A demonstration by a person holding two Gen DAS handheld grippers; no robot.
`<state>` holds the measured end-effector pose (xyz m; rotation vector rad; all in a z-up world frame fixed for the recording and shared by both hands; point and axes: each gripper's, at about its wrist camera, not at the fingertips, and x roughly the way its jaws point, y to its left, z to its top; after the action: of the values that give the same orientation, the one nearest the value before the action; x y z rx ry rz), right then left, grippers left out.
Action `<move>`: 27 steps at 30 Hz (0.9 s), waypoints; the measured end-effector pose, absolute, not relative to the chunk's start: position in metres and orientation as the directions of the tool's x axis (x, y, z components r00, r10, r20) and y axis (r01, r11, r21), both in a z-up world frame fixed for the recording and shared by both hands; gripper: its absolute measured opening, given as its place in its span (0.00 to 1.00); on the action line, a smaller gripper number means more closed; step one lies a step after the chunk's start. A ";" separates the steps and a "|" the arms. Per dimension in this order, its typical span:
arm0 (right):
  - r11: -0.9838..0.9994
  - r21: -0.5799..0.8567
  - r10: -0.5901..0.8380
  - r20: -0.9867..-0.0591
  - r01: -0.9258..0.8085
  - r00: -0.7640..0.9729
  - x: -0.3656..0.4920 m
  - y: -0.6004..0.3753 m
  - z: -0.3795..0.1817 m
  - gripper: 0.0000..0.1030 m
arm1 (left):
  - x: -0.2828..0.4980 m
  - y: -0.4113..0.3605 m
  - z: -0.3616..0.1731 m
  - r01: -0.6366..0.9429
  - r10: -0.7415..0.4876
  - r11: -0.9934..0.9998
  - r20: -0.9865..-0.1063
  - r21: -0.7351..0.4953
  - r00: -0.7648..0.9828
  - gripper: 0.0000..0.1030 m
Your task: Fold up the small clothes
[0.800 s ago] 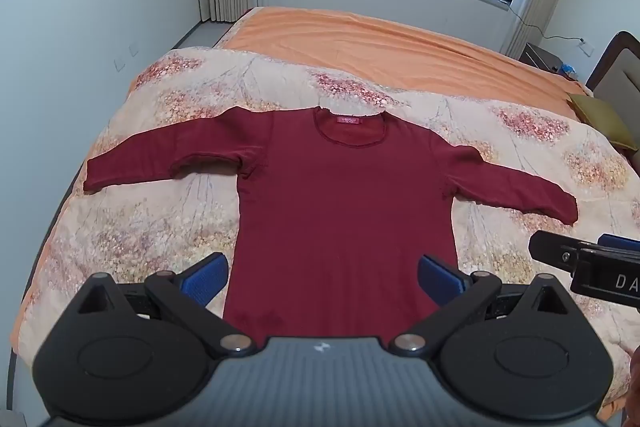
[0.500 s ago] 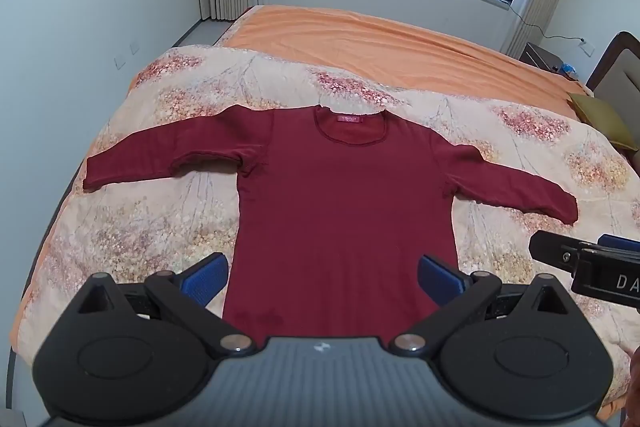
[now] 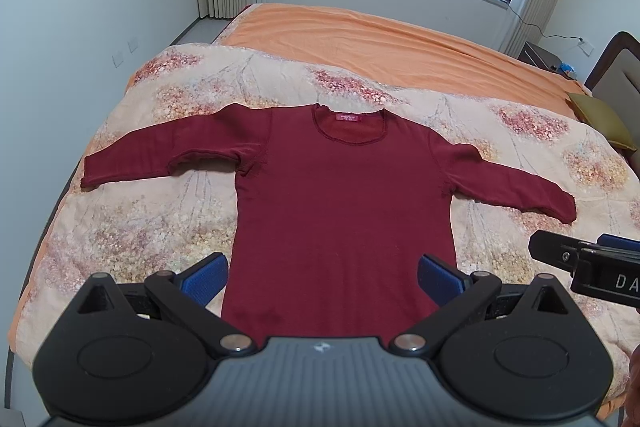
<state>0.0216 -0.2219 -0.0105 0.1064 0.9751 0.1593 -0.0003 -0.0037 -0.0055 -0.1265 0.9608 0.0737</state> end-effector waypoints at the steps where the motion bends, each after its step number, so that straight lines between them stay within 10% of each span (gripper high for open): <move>1: 0.983 0.161 0.182 -0.814 -0.087 0.551 0.022 -0.222 -0.011 1.00 | 0.000 -0.004 -0.006 -0.119 0.007 0.990 -0.821 -0.074 0.571 1.00; 27: 0.985 0.152 0.171 -0.818 -0.081 0.549 0.023 -0.218 -0.012 0.99 | 0.001 -0.008 -0.009 -0.106 0.004 0.992 -0.827 -0.067 0.562 1.00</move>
<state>0.0234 -0.2182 -0.0122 0.1007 0.9792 0.1495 0.0009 -0.0084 -0.0088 -0.1139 0.9722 0.0653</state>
